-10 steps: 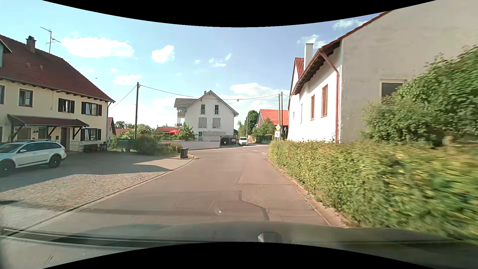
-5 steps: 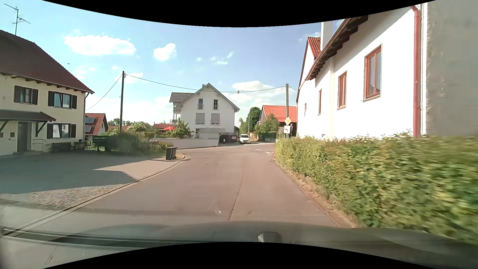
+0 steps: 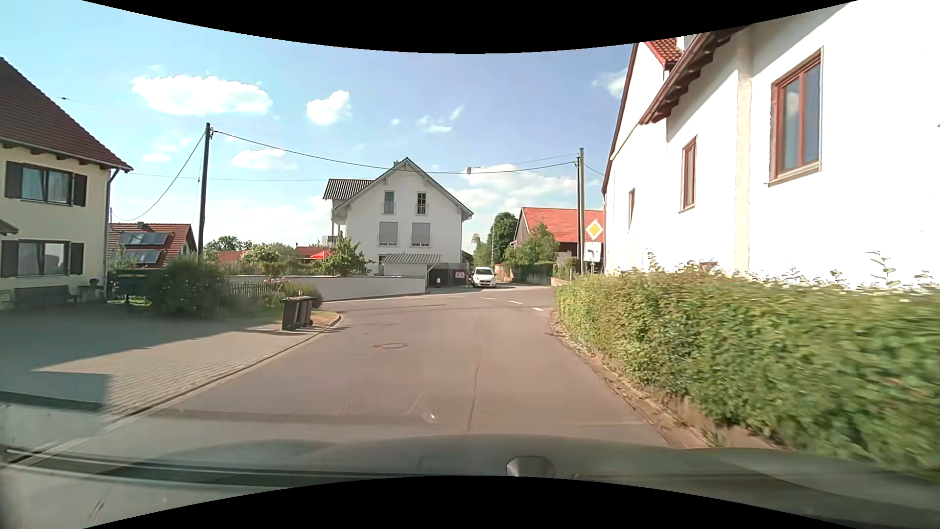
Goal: Follow the waypoints while adhering to traffic rules and regulations
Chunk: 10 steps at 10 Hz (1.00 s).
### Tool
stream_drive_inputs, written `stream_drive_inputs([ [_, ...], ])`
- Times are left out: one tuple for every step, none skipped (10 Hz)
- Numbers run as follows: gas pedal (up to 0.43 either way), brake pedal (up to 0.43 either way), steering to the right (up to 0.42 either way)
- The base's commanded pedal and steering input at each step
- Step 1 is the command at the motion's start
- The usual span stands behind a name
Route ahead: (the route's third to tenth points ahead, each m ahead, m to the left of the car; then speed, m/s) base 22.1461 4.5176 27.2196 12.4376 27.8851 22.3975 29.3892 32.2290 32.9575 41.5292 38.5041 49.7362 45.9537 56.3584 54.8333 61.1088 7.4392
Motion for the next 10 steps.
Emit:
stream_drive_inputs([
  [0.0,0.256,-0.001],
  [0.0,0.25,0.002],
  [0.0,0.25,0.002],
  [0.0,0.25,0.002],
  [0.0,0.25,0.002],
  [0.0,0.232,0.003],
  [0.0,0.226,0.004],
  [0.0,0.22,0.007],
  [0.0,0.226,0.013],
  [0.0,0.226,0.02],
])
